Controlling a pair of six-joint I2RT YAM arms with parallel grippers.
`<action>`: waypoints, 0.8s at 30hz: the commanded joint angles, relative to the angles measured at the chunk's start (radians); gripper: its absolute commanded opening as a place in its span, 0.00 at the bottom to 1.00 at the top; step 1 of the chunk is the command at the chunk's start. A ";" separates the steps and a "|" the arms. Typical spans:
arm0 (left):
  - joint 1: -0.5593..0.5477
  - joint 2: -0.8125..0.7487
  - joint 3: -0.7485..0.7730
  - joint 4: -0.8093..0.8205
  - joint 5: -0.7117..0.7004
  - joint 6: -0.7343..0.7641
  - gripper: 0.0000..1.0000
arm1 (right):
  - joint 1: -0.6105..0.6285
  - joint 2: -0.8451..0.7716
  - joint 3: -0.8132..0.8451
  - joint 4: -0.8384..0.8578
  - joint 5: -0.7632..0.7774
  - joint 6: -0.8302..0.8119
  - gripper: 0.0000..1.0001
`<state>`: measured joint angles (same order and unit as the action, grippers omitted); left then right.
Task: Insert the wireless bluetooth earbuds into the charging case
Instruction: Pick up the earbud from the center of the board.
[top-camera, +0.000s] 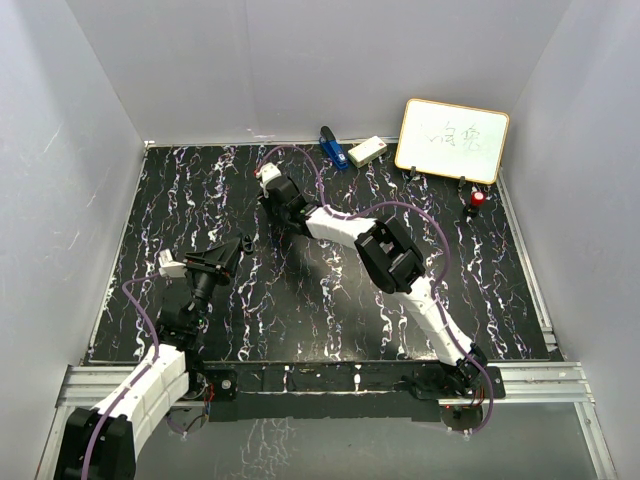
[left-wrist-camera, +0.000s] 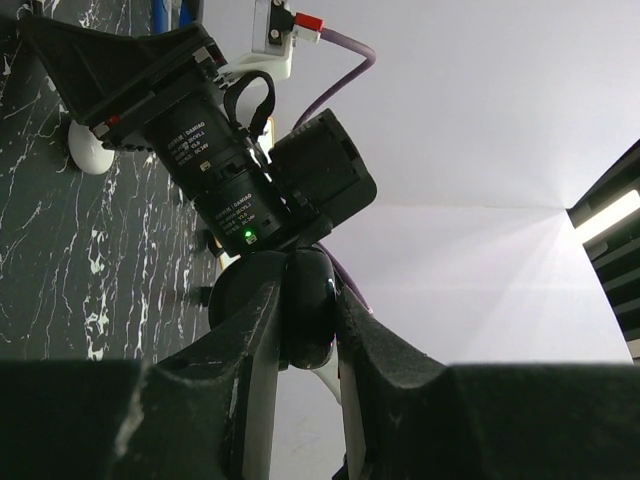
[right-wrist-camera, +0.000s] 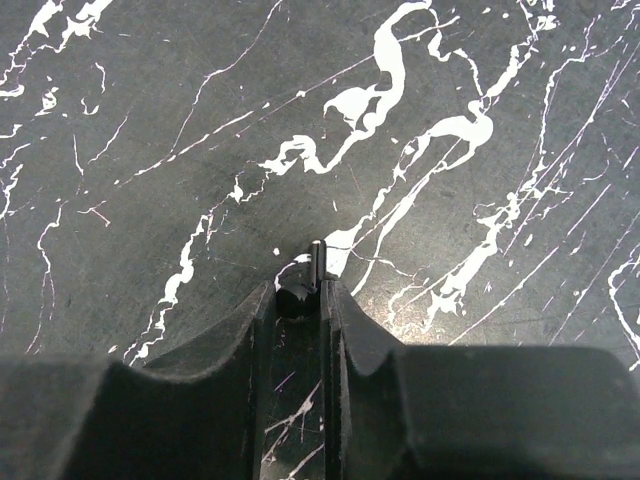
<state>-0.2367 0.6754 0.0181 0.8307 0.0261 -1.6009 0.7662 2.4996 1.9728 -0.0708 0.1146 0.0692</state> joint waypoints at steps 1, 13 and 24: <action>0.008 0.000 0.000 0.040 0.009 -0.001 0.00 | 0.013 -0.009 -0.038 0.026 0.026 -0.007 0.16; 0.009 0.011 0.003 0.049 0.012 0.002 0.00 | 0.037 -0.291 -0.449 0.184 0.052 0.038 0.07; 0.011 0.042 -0.011 0.086 0.023 0.001 0.00 | 0.044 -0.662 -0.862 0.216 0.052 0.105 0.06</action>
<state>-0.2314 0.7193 0.0177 0.8658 0.0349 -1.6005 0.8078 1.9816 1.2034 0.0872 0.1516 0.1360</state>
